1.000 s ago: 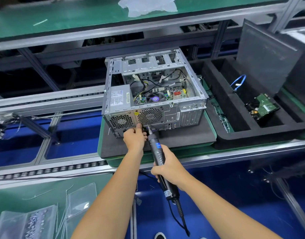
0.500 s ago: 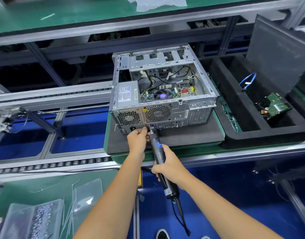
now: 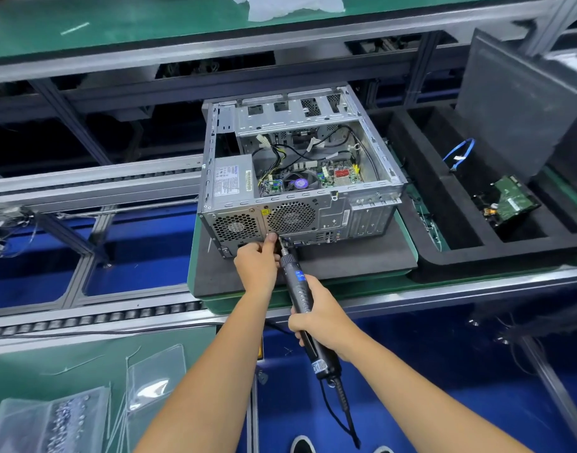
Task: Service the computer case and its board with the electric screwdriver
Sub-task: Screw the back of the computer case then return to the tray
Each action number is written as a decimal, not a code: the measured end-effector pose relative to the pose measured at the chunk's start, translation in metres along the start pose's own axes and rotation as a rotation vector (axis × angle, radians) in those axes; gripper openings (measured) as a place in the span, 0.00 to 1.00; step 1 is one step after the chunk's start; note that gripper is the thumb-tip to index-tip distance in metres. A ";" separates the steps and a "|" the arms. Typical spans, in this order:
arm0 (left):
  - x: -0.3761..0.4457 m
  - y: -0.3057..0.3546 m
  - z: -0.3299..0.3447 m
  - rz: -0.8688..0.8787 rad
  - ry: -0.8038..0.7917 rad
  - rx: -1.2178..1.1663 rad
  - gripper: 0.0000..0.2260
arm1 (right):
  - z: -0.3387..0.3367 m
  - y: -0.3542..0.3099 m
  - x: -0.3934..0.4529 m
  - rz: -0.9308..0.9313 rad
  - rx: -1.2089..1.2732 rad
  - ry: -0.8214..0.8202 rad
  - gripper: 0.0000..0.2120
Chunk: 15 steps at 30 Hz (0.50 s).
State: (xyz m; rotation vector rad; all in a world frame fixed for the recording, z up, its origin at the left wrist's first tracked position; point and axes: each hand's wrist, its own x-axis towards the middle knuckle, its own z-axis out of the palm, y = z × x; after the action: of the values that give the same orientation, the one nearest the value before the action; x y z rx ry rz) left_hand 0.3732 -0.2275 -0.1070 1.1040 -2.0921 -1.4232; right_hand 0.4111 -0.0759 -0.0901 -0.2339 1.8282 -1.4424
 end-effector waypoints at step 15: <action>-0.009 -0.008 0.001 -0.178 -0.124 -0.354 0.16 | 0.001 -0.003 -0.004 -0.024 -0.037 -0.024 0.37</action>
State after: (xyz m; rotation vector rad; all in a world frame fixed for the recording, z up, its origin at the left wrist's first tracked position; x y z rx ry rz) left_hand 0.3813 -0.2216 -0.1134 1.0994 -1.7563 -1.9018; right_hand 0.4139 -0.0750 -0.0859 -0.2914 1.8390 -1.4172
